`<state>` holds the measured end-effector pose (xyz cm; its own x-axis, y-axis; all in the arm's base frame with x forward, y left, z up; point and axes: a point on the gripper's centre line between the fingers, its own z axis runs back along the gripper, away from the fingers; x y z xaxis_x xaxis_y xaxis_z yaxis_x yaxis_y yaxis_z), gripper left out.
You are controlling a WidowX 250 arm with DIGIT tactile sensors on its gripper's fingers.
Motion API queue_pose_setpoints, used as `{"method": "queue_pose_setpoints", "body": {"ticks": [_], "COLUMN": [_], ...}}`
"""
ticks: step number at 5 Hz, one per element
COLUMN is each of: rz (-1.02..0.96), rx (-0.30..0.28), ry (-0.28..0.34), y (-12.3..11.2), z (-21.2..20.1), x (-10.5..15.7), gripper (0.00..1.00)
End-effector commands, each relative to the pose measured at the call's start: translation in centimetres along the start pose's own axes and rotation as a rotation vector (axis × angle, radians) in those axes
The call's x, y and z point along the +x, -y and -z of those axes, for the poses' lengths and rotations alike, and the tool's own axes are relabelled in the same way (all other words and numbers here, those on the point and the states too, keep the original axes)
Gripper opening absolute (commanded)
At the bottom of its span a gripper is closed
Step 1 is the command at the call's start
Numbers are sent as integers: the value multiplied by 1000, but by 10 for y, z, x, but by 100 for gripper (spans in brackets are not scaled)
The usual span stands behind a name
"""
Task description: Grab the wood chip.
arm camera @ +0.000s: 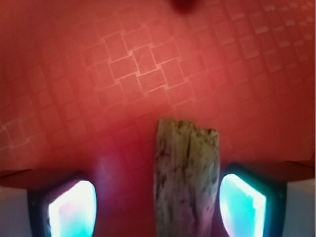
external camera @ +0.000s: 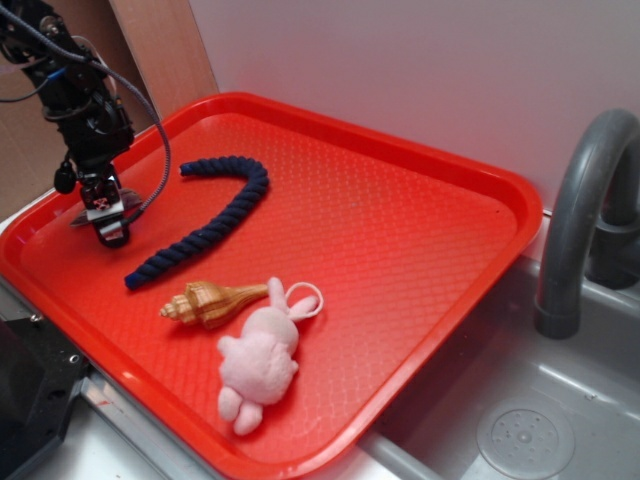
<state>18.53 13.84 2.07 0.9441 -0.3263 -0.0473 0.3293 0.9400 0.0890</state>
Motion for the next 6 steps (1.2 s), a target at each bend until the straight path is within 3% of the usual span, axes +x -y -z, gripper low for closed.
{"method": "queue_pose_setpoints", "body": {"ticks": [1,3,4,5,6], "rz": [-39,-6,-53,-219,-290], "rx": [-4,-8,-1,15,-26], "ry": [-48,-89,-176,-175,-67], "y": [-12,4,7,23,50], "z": [15,20,15,-38,-94], "x": [-6,-5,1,28,33], "gripper": [0,0,0,0,0]}}
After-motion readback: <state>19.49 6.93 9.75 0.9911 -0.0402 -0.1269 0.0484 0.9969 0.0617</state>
